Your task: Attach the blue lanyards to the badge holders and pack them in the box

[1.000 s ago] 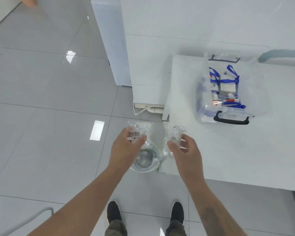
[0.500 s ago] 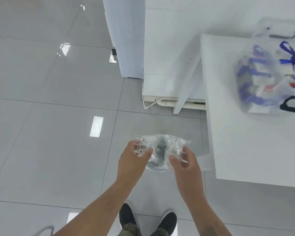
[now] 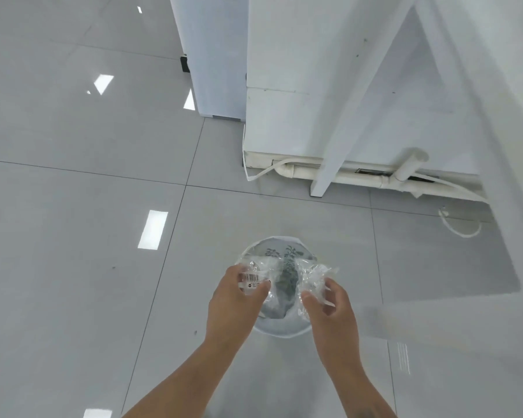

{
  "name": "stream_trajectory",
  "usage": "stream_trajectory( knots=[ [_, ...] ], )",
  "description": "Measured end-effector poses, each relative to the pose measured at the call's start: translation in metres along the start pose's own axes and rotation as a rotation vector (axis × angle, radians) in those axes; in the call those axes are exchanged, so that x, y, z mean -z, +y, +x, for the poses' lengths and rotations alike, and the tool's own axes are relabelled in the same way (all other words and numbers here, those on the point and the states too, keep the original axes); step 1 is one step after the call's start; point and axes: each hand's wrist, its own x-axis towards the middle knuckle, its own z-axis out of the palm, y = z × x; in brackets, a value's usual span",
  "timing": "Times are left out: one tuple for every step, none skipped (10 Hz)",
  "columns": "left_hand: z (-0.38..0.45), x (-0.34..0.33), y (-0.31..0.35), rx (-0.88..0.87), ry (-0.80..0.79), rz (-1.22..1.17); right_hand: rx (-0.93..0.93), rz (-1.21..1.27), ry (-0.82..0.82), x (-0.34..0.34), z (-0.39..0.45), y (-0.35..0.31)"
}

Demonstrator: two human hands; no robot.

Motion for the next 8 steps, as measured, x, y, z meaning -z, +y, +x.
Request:
stream_trajectory(
  knots=[
    [0.029,-0.022,-0.023,0.005,0.017,0.006,0.006,-0.027,0.022,-0.017,0.031,0.030],
    [0.051,-0.037,-0.035,-0.018,0.037,0.036,0.027,-0.073,0.046,-0.028,0.051,0.050],
    [0.071,-0.055,-0.045,-0.065,0.024,0.065,0.063,-0.097,0.055,-0.036,0.070,0.069],
    [0.080,-0.065,-0.052,-0.080,0.040,0.085,0.074,-0.111,0.071,-0.041,0.079,0.080],
    [0.081,-0.068,-0.055,-0.085,0.029,0.112,0.078,-0.118,0.050,-0.043,0.080,0.085],
    [0.080,-0.068,-0.057,-0.082,-0.009,0.158,0.083,-0.169,0.020,-0.041,0.079,0.089],
    [0.076,-0.066,-0.058,-0.111,0.004,0.191,0.121,-0.184,0.022,-0.037,0.077,0.087],
    [0.074,-0.067,-0.056,-0.146,0.017,0.195,0.182,-0.151,0.050,-0.035,0.076,0.080]
  ],
)
